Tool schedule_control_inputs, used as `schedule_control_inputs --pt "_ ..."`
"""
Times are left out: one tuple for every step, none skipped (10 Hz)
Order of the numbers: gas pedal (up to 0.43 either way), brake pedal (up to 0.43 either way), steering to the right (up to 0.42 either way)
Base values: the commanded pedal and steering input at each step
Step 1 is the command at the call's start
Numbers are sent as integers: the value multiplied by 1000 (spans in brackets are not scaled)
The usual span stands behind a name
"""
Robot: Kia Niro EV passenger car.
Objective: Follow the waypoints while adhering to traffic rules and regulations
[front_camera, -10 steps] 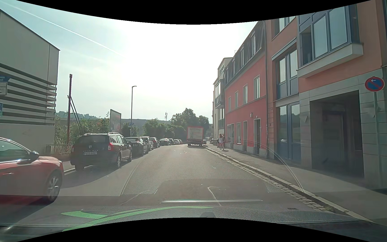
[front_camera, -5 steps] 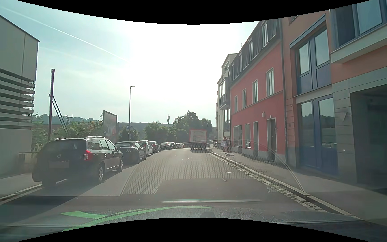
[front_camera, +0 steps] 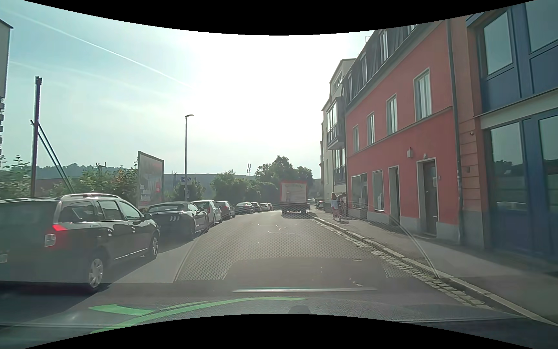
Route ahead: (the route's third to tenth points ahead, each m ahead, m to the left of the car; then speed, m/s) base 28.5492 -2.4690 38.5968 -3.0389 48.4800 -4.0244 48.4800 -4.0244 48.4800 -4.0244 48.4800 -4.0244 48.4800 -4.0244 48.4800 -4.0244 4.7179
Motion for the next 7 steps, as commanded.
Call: schedule_control_inputs --pt "138 0 -46" --pt "138 0 -46" --pt "138 0 -46" --pt "130 0 -45" --pt "118 0 -43" --pt "110 0 -41" --pt "98 0 -36"
